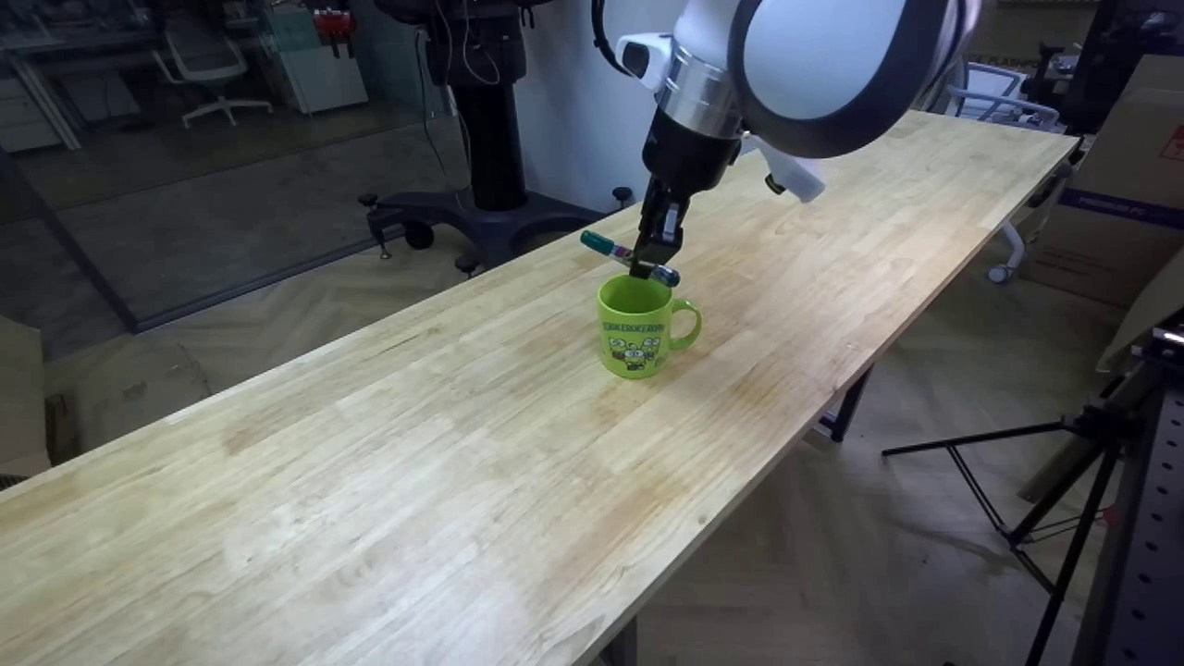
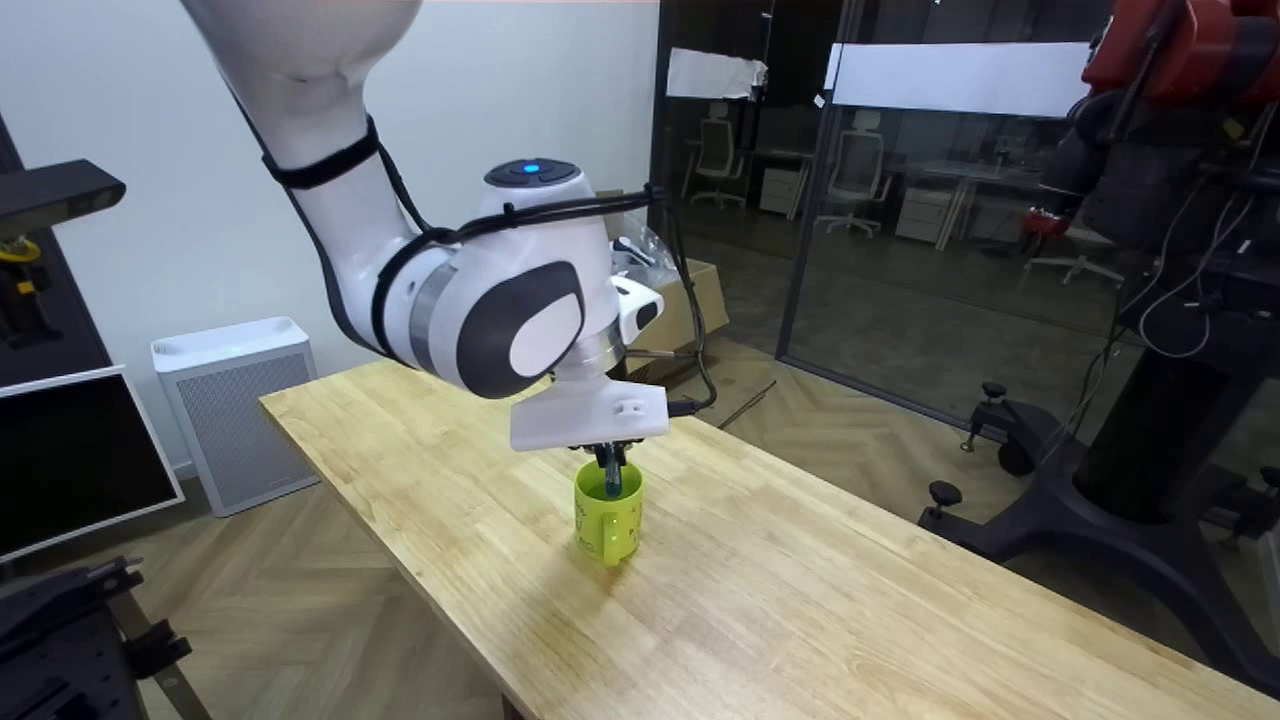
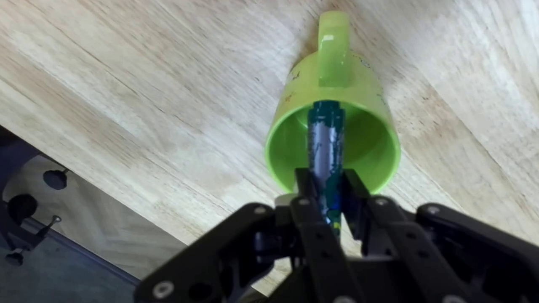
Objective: Put the marker in the yellow mug cup
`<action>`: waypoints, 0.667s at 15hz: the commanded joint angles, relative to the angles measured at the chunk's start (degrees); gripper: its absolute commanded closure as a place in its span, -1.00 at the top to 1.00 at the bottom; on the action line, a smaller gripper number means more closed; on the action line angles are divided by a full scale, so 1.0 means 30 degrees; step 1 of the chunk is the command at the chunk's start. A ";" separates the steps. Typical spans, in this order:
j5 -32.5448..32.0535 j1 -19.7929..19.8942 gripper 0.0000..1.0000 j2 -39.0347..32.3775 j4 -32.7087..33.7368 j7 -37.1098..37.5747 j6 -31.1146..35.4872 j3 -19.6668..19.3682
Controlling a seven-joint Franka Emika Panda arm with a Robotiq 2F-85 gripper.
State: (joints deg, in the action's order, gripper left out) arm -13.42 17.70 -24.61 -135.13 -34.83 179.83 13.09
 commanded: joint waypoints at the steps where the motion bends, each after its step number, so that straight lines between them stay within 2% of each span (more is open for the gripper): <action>1: -0.0398 0.0137 -0.89 -0.0439 0.1368 -0.0169 -0.1190 0.0259; 6: 0.0233 0.0181 -0.89 -0.1274 0.2629 -0.1113 -0.2492 0.0860; 10: 0.0311 0.0016 -0.89 -0.1535 0.2774 -0.1223 -0.2565 0.0822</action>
State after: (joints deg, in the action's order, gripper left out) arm -13.35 17.53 -28.37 -128.35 -37.40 173.31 15.01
